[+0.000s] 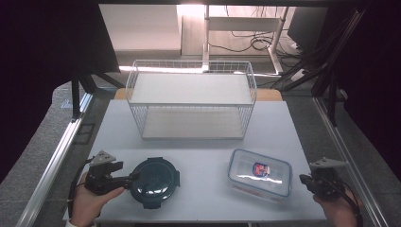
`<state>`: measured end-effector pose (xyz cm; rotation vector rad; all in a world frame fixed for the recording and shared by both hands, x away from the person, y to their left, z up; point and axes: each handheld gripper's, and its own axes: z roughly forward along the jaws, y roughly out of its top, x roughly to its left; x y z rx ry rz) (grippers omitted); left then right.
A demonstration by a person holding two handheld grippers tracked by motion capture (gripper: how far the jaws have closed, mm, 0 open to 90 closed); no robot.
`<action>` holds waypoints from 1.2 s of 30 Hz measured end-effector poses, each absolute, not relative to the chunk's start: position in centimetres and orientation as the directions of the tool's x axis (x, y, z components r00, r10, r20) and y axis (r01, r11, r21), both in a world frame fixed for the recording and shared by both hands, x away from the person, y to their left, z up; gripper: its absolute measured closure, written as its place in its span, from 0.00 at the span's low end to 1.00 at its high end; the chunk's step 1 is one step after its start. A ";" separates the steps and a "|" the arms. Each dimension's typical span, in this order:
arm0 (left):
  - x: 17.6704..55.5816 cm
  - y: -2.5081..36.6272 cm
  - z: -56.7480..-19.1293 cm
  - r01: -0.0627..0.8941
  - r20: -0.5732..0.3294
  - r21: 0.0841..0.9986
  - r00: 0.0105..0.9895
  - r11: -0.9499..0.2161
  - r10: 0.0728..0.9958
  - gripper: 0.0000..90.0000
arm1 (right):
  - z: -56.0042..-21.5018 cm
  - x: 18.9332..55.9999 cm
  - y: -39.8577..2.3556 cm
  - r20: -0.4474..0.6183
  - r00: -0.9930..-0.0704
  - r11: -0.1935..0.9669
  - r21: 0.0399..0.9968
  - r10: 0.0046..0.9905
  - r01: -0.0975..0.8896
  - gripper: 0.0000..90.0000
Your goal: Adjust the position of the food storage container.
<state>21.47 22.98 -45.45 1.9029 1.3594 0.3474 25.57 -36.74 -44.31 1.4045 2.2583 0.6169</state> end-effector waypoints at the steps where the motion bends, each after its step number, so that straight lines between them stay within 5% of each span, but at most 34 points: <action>1: 21.5 23.0 -45.5 0.690 -0.201 0.709 0.397 -0.146 0.896 0.27 | -44.6 25.4 -36.8 -0.104 -0.407 0.393 0.554 0.907 0.734 0.99; 24: 21.4 23.2 -45.4 0.689 -0.203 0.712 0.390 -0.138 0.898 0.27 | -46.7 25.4 -33.4 -0.032 -0.470 0.421 0.499 0.882 0.757 0.99; 36: 21.5 23.7 -45.5 0.692 -0.205 0.710 0.380 -0.130 0.902 0.27 | -47.1 29.0 -29.3 -0.050 -0.531 0.479 0.506 0.846 0.717 0.99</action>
